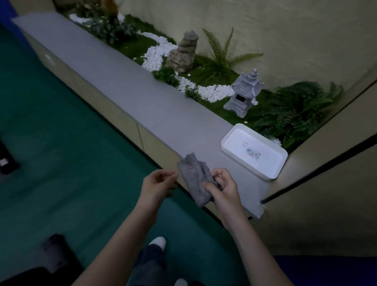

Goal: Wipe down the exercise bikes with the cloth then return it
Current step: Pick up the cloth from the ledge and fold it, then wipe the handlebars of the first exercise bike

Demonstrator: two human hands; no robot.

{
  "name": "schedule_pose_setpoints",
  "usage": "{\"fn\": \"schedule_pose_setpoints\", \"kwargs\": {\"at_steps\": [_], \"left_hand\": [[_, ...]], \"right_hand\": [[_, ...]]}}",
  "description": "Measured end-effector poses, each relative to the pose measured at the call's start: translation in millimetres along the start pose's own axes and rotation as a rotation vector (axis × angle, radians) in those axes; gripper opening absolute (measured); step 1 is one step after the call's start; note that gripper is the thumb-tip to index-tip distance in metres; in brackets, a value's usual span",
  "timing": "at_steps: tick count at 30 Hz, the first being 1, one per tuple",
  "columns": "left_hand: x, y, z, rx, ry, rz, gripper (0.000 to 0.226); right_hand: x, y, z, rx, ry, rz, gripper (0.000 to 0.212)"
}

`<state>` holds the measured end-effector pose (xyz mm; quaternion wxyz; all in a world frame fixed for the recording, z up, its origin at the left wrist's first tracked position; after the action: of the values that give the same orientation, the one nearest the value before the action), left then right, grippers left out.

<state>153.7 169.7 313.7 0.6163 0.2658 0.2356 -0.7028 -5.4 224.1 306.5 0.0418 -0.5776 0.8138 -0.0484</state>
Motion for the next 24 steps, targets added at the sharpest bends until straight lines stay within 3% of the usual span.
{"fn": "schedule_pose_setpoints", "kwargs": {"at_steps": [1,4,7,13,17,24], "left_hand": [[-5,4,-11,-0.015,0.064,0.005,0.02],[-17,14,-37,-0.217,0.275,-0.216,0.057],[-32,31,-46,-0.489,0.253,-0.263,0.049],[-70,73,-66,-0.514,-0.015,0.027,0.006],[-99,103,-82,-0.487,-0.083,0.149,0.007],[-166,172,-137,-0.487,-0.136,0.44,0.006]], "right_hand": [[-5,-1,1,0.027,-0.015,-0.042,0.023],[-18,-10,6,0.088,-0.056,-0.194,0.021],[-33,-24,12,0.039,-0.086,-0.342,0.018],[-54,-65,18,-0.088,-0.138,-0.563,0.02],[-75,-113,13,-0.203,-0.046,-0.717,0.028],[-145,-185,14,-0.276,0.155,-0.91,0.008]]}}
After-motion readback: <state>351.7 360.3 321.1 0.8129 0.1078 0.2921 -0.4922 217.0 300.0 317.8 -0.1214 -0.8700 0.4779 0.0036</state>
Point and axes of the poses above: each hand's wrist, its own x-axis towards the middle knuckle, its own y-axis out of the back of the hand, z = x × y, the point moved 1 cm from there along x, towards the middle knuckle, and after that the axes turned 14 degrees about y, right-handed, at the moved point
